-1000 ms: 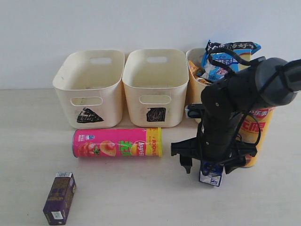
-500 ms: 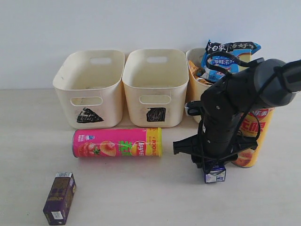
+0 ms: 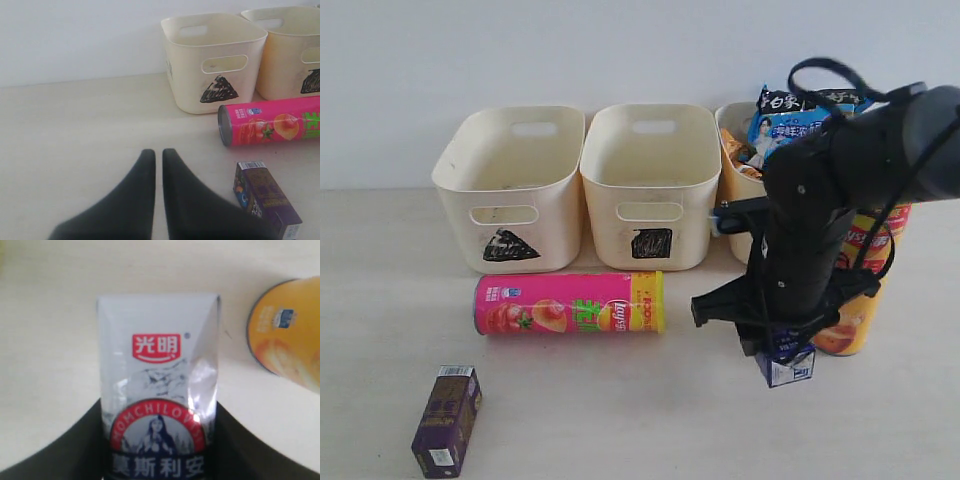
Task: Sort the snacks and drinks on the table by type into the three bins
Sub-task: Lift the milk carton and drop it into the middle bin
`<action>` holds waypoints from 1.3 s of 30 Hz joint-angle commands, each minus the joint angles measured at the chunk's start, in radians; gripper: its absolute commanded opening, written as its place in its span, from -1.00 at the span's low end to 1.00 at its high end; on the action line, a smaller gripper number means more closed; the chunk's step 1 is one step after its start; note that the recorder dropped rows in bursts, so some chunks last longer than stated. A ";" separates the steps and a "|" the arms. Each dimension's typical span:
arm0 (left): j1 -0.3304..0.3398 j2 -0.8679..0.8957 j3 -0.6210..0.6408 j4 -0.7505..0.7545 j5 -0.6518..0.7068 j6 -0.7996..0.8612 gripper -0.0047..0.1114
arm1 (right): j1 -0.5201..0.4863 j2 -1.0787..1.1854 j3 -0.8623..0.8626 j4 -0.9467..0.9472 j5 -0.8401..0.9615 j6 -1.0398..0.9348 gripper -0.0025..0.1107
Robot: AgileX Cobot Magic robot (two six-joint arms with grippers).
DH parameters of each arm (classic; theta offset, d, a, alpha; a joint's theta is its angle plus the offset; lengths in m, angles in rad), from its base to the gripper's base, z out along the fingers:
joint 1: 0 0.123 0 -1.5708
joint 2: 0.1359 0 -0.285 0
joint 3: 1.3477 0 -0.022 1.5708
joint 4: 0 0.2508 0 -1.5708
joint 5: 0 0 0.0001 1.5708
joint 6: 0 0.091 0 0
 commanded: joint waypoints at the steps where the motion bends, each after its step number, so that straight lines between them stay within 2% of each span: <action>1: 0.003 -0.003 0.000 0.001 -0.004 -0.005 -0.84 | -0.003 -0.124 -0.001 0.079 0.030 -0.139 -0.96; 8: 0.003 -0.003 0.000 0.001 -0.004 -0.005 -0.84 | -0.003 -0.292 -0.002 0.079 0.014 -0.281 -0.96; 15: 0.003 -0.003 0.000 0.001 -0.004 -0.005 -0.84 | -0.003 -0.327 -0.061 0.079 -0.175 -0.393 -0.96; 20: 0.003 -0.003 0.000 0.001 -0.004 -0.005 -0.84 | -0.006 -0.243 -0.118 0.079 -0.354 -0.464 -0.96; 32: 0.003 -0.003 0.000 0.001 -0.006 -0.005 -0.84 | -0.061 0.109 -0.517 0.073 -0.355 -0.553 -0.96; 39: 0.003 -0.003 0.000 0.001 -0.006 -0.005 -0.84 | -0.107 0.253 -0.684 0.103 -0.332 -0.601 -0.96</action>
